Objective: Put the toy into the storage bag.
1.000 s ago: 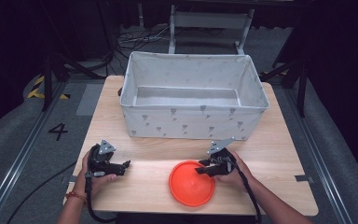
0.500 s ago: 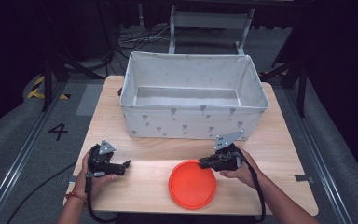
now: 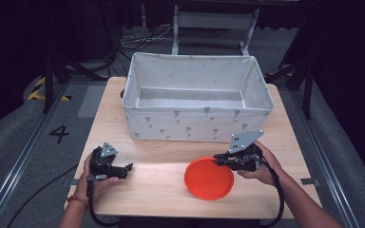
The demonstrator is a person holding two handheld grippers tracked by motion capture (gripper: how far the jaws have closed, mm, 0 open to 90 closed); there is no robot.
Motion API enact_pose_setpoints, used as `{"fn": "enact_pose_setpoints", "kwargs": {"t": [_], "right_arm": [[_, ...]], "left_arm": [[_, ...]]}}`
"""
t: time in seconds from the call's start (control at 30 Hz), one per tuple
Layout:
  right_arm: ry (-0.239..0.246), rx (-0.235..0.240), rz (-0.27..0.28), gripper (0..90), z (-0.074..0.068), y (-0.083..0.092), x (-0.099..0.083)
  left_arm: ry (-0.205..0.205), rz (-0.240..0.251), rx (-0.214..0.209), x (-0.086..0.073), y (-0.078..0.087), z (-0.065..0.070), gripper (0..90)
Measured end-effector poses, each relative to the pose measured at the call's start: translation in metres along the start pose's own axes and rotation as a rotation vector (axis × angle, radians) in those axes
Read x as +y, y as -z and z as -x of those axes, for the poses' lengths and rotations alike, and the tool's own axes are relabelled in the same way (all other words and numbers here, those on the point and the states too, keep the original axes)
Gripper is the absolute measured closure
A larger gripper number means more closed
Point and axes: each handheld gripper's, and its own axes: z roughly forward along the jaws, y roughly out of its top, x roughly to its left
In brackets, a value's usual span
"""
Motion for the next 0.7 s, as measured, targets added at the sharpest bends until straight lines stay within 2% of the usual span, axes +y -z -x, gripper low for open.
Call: {"fn": "enact_pose_setpoints", "kwargs": {"t": [0.1, 0.17, 0.3, 0.37, 0.53, 0.7], "right_arm": [[0.046, -0.034, -0.026, 82.7, -0.002, 0.015, 0.007], [0.055, -0.042, -0.032, 82.6, -0.003, 0.018, 0.008], [0.060, -0.054, -0.039, 82.6, -0.002, 0.026, 0.010], [0.060, -0.079, -0.041, 82.6, -0.002, 0.037, 0.011], [0.056, -0.106, -0.035, 82.6, 0.003, 0.053, 0.010], [0.058, -0.117, -0.029, 82.6, 0.004, 0.067, 0.009]], "left_arm": [[0.000, 0.000, 0.000, 0.000, 0.000, 0.000, 8.1], [0.000, 0.001, 0.000, 0.000, 0.000, 0.000, 8.1], [-0.001, 0.000, 0.000, 0.000, 0.000, 0.000, 8.1], [0.001, 0.001, 0.000, 0.000, 0.000, 0.000, 8.1], [0.000, 0.001, 0.000, 0.000, 0.000, 0.000, 8.1], [-0.001, 0.000, 0.000, 0.000, 0.000, 0.000, 8.1]]}}
